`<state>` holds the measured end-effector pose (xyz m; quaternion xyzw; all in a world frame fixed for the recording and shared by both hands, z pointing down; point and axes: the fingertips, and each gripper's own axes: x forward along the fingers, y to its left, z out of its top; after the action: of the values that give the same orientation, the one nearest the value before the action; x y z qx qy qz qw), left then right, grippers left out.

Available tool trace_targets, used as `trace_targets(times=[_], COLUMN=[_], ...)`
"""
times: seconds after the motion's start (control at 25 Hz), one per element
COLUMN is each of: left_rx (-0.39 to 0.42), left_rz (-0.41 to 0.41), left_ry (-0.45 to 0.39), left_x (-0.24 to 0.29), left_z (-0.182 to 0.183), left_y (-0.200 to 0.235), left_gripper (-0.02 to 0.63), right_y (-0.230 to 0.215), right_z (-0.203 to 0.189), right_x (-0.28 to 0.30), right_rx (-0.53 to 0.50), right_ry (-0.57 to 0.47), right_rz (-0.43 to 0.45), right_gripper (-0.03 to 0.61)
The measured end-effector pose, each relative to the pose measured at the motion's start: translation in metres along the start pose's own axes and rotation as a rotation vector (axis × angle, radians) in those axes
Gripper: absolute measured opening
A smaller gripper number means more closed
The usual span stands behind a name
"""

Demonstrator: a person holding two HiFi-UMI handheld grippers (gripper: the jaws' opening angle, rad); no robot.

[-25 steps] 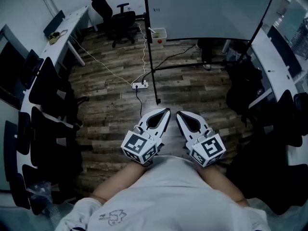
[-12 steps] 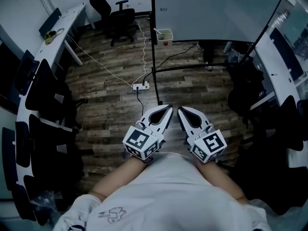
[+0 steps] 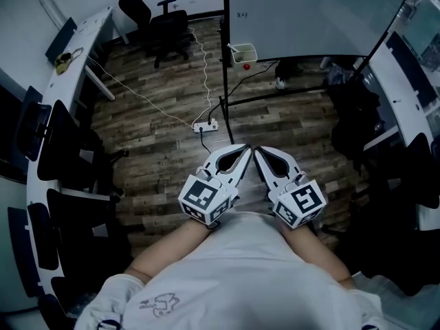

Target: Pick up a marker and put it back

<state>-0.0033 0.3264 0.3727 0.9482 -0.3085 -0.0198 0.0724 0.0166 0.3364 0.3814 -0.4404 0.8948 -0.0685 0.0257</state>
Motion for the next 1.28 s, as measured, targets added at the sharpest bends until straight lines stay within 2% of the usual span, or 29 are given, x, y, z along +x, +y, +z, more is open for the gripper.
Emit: trace_targets(times=[0.24,0.48,0.76,0.92,1.28], left_rx=[-0.018,-0.040,-0.044,-0.062,-0.084], left_rz=[-0.002,0.044,0.154,0.209,0.293], left_ry=[0.015,0.020,0.007,0.020,0.012], left_x=[0.005,0.019,0.049,0.077,0.153], left_z=[-0.006,-0.010,0.000,-0.007,-0.013], left_y=[0.027,0.057,0.106,0.133,0.173], left_gripper=[0.005,0.005,0.005,0.005,0.005], right_y=[-0.011,-0.047,-0.091,-0.126,-0.213], right_z=[-0.008,-0.010,-0.002,-0.003,-0.002], right_x=[0.020,0.031,0.063,0.085,0.124], right_rx=[0.044,0.074,0.084,0.096,0.110], right_ry=[0.013,-0.005,-0.004,0.015,0.045], right_rz=[-0.020,-0.067,-0.011,0.032,0.104], right_gripper=[0.012,0.012,0.012,0.012,0.012])
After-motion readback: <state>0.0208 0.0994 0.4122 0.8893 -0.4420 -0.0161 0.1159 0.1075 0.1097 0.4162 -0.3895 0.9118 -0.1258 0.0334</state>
